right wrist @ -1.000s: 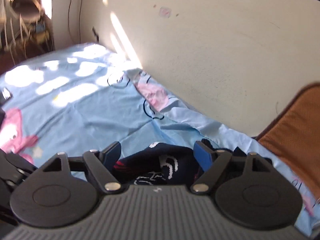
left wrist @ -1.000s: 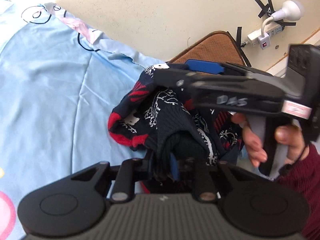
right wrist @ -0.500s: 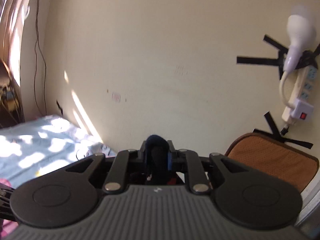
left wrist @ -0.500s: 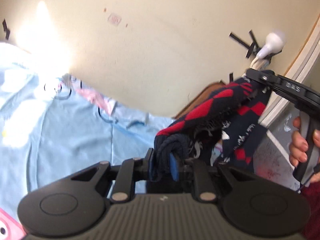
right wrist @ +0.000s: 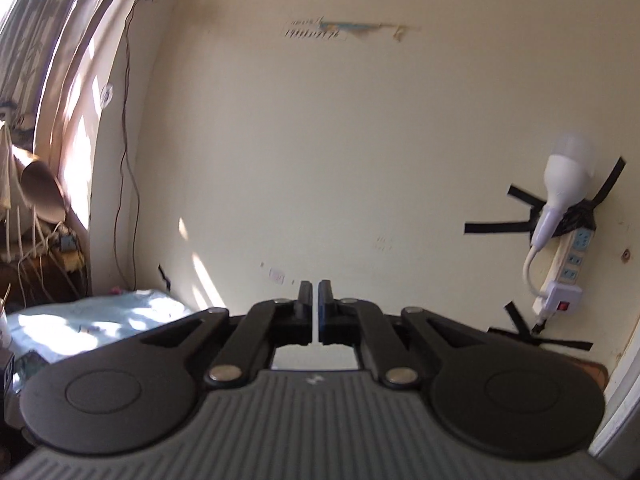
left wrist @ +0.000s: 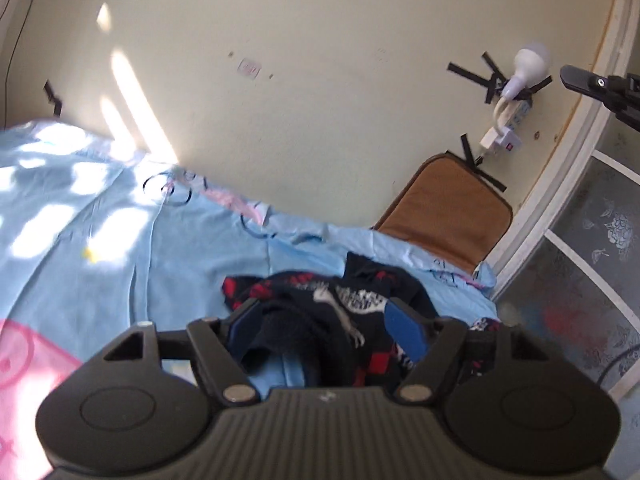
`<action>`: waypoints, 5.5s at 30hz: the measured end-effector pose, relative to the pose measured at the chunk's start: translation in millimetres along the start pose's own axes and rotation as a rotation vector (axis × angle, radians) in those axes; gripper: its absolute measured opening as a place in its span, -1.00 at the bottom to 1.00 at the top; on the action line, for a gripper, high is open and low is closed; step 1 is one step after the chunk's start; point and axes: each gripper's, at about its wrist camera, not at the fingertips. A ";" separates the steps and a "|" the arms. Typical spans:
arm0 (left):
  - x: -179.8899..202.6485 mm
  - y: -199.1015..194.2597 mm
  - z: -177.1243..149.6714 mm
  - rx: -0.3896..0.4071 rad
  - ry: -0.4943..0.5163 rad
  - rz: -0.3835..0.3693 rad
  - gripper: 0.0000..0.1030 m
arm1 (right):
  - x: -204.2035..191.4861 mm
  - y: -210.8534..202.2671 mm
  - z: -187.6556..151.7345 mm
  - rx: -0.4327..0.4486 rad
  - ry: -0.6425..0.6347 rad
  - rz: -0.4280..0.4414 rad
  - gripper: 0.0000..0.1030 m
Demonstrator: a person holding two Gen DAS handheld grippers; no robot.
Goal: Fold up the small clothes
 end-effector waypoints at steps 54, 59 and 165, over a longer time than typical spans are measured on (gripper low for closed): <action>40.1 -176.0 133.9 0.574 0.254 -0.062 -0.90 | 70.4 -150.7 -91.4 0.375 0.361 -0.262 -0.88; 78.5 -237.5 148.5 0.750 0.313 -0.062 -0.90 | 49.7 -231.9 -61.5 0.556 0.234 -0.258 -0.88; -132.8 -47.0 130.9 0.092 -0.093 0.427 -0.84 | -76.9 340.7 -173.1 -0.486 0.603 0.645 0.26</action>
Point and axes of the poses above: each gripper's, at about its wrist camera, not at the fingertips, and y roughly the way its jaws point, x to its right, z to its top, and after that the axes turned 10 degrees about z, right-handed
